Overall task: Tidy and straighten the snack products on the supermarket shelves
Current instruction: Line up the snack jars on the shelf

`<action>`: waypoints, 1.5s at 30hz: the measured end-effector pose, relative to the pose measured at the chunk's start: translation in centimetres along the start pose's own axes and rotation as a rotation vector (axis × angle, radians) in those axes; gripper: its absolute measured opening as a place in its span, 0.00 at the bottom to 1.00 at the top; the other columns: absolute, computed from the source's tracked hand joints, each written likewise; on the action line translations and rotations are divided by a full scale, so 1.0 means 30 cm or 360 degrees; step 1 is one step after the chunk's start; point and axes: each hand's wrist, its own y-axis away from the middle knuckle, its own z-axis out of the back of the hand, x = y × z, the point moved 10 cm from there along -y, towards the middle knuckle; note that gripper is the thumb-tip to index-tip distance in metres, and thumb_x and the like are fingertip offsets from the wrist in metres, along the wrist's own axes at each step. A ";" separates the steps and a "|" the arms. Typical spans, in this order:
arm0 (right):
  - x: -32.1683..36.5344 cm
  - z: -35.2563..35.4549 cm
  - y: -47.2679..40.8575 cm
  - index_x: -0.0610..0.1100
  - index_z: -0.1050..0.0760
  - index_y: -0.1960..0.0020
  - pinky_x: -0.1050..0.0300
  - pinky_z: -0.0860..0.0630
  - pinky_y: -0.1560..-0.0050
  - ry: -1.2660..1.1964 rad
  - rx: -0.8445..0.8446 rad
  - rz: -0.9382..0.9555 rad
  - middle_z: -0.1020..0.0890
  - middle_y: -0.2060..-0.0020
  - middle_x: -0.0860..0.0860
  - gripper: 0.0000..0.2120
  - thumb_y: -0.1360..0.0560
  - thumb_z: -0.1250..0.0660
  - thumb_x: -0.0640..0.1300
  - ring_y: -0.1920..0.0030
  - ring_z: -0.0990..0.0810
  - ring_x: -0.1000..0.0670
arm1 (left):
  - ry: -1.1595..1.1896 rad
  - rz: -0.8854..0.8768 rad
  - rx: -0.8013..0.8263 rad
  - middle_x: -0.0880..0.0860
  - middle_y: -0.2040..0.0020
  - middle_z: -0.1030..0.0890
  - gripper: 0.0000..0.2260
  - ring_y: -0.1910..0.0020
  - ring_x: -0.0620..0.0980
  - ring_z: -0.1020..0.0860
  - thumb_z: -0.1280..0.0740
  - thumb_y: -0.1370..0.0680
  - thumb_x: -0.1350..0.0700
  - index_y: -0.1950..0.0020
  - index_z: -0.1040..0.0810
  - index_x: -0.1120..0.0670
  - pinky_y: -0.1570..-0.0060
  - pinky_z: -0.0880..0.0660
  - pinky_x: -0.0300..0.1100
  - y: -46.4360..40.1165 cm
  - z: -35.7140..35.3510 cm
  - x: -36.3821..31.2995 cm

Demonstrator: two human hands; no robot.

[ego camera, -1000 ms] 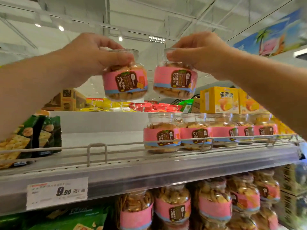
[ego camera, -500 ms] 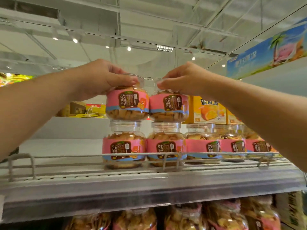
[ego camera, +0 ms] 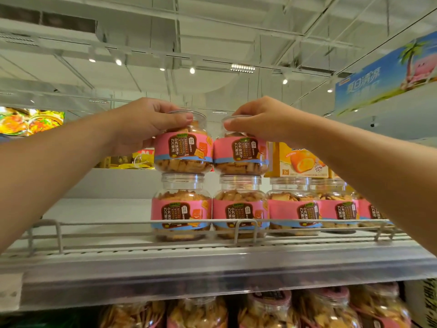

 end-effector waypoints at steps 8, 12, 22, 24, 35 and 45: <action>0.002 -0.005 0.025 0.51 0.20 0.45 0.50 0.19 0.46 0.0013 0.0018 -0.0086 0.14 0.53 0.52 0.16 0.26 0.31 0.60 0.54 0.15 0.52 | -0.0153 -0.0109 -0.0189 0.48 0.41 0.19 0.24 0.45 0.44 0.20 0.30 0.29 0.44 0.34 0.24 0.49 0.51 0.24 0.39 0.039 0.011 -0.055; 0.044 0.079 0.079 0.47 0.28 0.32 0.57 0.22 0.46 0.0014 -0.0215 0.0035 0.21 0.39 0.50 0.26 0.25 0.33 0.60 0.43 0.20 0.52 | -0.0516 -0.1002 -0.0876 0.47 0.43 0.23 0.11 0.41 0.43 0.25 0.34 0.22 0.53 0.39 0.25 0.49 0.39 0.27 0.45 0.225 0.032 -0.267; -0.127 0.150 0.506 0.44 0.18 0.52 0.71 0.27 0.59 0.0400 -0.0677 0.0238 0.19 0.61 0.60 0.05 0.24 0.32 0.38 0.61 0.22 0.64 | -0.1305 -0.1546 -0.0137 0.55 0.43 0.19 0.15 0.44 0.57 0.21 0.30 0.26 0.57 0.39 0.19 0.57 0.49 0.24 0.55 0.440 -0.600 -0.161; -0.193 0.130 0.566 0.42 0.18 0.52 0.73 0.30 0.58 0.0511 -0.0636 0.0256 0.20 0.60 0.57 0.05 0.25 0.31 0.36 0.60 0.23 0.63 | -0.1421 -0.1435 -0.0161 0.55 0.42 0.20 0.18 0.44 0.58 0.22 0.31 0.26 0.54 0.37 0.21 0.57 0.49 0.24 0.56 0.424 -0.652 -0.130; -0.470 0.202 0.705 0.43 0.20 0.56 0.51 0.25 0.60 0.0463 -0.0472 0.0506 0.19 0.61 0.50 0.07 0.25 0.28 0.47 0.59 0.22 0.48 | -0.1879 -0.0893 -0.0355 0.56 0.48 0.21 0.27 0.49 0.61 0.22 0.32 0.29 0.40 0.39 0.21 0.58 0.52 0.25 0.56 0.324 -0.946 -0.104; -0.599 0.258 0.775 0.43 0.18 0.48 0.50 0.22 0.62 0.0509 -0.0474 0.0636 0.16 0.58 0.49 0.10 0.27 0.27 0.46 0.58 0.18 0.44 | -0.1876 -0.0457 -0.0604 0.55 0.49 0.20 0.32 0.49 0.60 0.22 0.39 0.30 0.35 0.37 0.21 0.56 0.45 0.30 0.57 0.320 -1.018 -0.093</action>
